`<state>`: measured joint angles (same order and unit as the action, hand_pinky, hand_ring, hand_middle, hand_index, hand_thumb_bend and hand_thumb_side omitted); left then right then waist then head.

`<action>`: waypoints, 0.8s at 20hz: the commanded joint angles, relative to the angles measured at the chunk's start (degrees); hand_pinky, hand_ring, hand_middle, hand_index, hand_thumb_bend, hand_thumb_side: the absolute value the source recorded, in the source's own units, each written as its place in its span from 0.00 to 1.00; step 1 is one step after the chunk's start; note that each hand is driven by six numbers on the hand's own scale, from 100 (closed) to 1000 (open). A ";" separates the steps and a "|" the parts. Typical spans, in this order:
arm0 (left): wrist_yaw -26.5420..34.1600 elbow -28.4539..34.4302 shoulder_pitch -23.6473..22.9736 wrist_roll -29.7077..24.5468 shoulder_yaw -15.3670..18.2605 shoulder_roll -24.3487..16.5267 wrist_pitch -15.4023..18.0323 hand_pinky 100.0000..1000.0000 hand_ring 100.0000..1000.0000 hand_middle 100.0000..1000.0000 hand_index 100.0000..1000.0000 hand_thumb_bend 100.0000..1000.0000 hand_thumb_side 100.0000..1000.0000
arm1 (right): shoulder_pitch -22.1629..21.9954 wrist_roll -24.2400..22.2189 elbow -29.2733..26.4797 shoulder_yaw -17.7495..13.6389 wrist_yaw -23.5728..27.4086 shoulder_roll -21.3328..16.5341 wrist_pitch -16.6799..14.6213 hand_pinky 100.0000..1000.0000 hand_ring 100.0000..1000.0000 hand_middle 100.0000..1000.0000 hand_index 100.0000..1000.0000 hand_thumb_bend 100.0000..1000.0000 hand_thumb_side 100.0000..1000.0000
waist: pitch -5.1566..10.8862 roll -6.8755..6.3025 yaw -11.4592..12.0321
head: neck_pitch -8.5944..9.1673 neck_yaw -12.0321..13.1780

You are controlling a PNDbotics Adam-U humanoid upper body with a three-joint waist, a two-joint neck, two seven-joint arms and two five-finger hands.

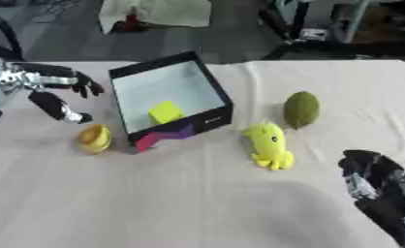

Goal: Pick up objects on the table and place them in the box.

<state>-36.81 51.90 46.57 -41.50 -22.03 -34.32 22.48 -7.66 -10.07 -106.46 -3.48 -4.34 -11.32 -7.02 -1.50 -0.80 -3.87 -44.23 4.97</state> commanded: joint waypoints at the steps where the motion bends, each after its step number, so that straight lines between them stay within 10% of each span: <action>1: -2.10 -1.60 0.47 -10.47 0.14 0.20 12.00 0.81 0.76 0.81 0.96 0.25 0.43 | 0.19 0.01 -0.58 -0.03 -0.22 -0.74 0.04 0.73 0.67 0.55 0.69 0.00 0.37 | 0.85 0.19 -0.01 | 0.11 0.00; 8: -3.19 -3.75 -0.65 -10.47 0.45 1.57 14.69 0.81 0.74 0.79 0.94 0.23 0.39 | 0.26 -0.06 -0.59 -0.03 -0.25 -0.67 0.07 0.73 0.67 0.55 0.68 0.00 0.37 | 0.75 0.21 -0.07 | 0.11 0.03; 16: -0.86 -2.81 -1.18 -10.47 0.17 0.09 15.40 0.54 0.36 0.34 0.49 0.07 0.28 | 0.24 0.01 -0.53 -0.12 -0.32 -0.71 0.15 0.73 0.67 0.56 0.68 0.00 0.37 | 0.79 0.15 -0.10 | 0.11 -0.06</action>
<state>-38.02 48.33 44.50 -38.95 -22.29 -31.81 25.03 -7.64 -10.10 -106.46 -3.47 -4.35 -11.32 -6.99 -1.50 -0.80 -3.94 -44.23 4.96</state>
